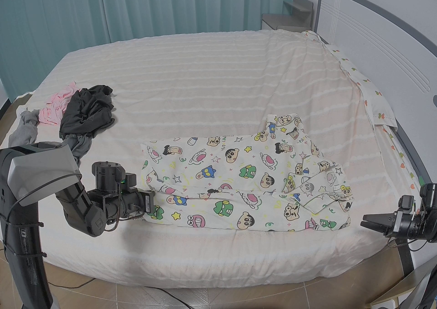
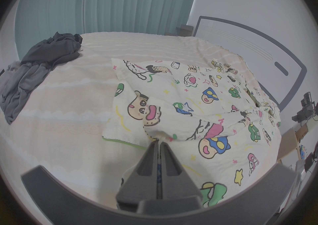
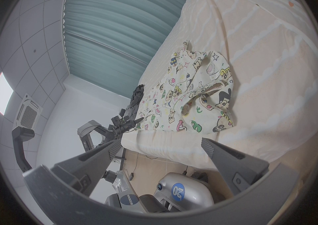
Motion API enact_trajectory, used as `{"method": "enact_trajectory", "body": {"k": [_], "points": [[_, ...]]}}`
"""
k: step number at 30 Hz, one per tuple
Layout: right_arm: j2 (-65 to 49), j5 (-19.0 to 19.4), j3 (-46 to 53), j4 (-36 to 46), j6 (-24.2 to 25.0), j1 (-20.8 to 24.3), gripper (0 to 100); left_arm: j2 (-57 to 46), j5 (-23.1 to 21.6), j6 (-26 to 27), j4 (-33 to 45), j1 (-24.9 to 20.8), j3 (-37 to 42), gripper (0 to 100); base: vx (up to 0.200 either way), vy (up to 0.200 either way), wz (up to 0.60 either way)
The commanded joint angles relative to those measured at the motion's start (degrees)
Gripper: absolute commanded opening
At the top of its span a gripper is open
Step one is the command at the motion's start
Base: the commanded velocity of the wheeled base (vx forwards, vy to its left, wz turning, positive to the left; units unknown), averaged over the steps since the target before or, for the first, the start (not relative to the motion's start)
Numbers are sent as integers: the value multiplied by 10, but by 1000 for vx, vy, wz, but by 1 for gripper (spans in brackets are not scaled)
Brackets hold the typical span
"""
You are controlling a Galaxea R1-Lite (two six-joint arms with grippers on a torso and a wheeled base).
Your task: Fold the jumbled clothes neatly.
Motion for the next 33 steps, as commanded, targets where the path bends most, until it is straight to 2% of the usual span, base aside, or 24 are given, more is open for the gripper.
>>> {"method": "enact_trajectory", "body": {"k": [1, 12, 19, 33], "points": [[4, 0, 0, -1, 0, 0, 100, -9, 1, 0, -8, 1, 19, 0, 0, 0, 0], [8, 0, 3, -12, 0, 0, 100, -51, 3, 3, 3, 1, 58, 0, 0, 0, 0], [8, 0, 4, -12, 0, 0, 100, -62, 4, 4, 40, 12, 65, 0, 0, 0, 0], [8, 0, 4, -12, 0, -1, 100, -68, 8, 4, 45, 15, 80, 0, 0, 0, 0]]}}
